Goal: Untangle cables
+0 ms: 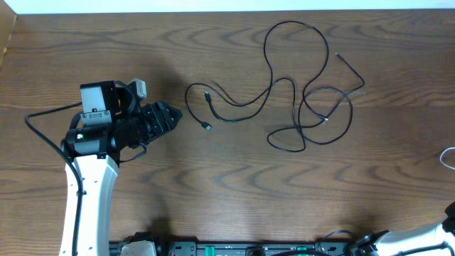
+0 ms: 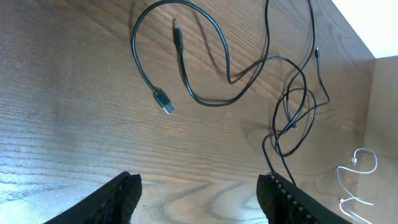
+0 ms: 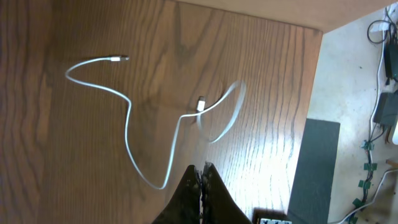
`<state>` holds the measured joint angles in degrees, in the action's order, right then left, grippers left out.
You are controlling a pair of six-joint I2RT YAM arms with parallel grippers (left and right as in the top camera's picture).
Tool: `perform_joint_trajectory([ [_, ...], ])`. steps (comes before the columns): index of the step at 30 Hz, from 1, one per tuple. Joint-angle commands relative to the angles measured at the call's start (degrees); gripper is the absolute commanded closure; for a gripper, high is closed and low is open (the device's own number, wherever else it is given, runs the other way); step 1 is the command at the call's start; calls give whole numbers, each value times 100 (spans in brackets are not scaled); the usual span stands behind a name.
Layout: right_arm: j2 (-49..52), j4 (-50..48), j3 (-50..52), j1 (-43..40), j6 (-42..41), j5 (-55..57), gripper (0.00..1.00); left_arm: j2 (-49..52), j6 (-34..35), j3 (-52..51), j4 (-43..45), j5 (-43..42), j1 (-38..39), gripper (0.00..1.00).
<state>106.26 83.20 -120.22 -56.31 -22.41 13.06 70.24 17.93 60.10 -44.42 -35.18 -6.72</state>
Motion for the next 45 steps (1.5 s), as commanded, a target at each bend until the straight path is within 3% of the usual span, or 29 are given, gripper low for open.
perform_joint_trajectory([
  [1, -37, 13, 133, 28, -127, 33, 96, -2, -107, 0, -50, 76, 7, 35],
  [4, -24, -70, 402, 35, -221, 31, 80, -2, -122, 0, -46, 76, 7, 35],
  [6, -22, -203, 697, 55, -243, 33, 56, -2, -120, 0, -46, 74, 7, 35],
  [8, -22, -466, 1176, 87, -243, 31, 45, -2, -120, 0, -59, 72, 7, 35],
  [10, -22, -721, 1591, 111, -284, 31, 42, -2, -122, 0, -76, 72, 7, 35],
  [18, -22, -1967, 3185, 337, -332, -50, 37, -2, -120, 0, -76, 72, 7, 35],
  [22, -22, -2671, 3683, 501, -332, -603, 36, -2, -122, 0, -76, 72, 7, 35],
  [30, -15, -3263, 3882, 929, -431, -461, 34, -2, -142, 0, -52, 74, 52, 35],
  [34, -15, -3259, 3888, 1029, -431, -146, 47, -2, -144, 0, -26, 74, 197, 35],
  [38, -13, -3220, 3915, 1014, -428, 94, 47, -2, -164, 0, -22, 79, 378, 35],
  [40, -13, -3147, 3915, 1012, -409, 256, 57, -2, -164, 0, -7, 79, 533, 35],
  [45, -13, -3121, 3915, 999, -409, 420, 48, -2, -205, 0, -9, 122, 673, 35],
])
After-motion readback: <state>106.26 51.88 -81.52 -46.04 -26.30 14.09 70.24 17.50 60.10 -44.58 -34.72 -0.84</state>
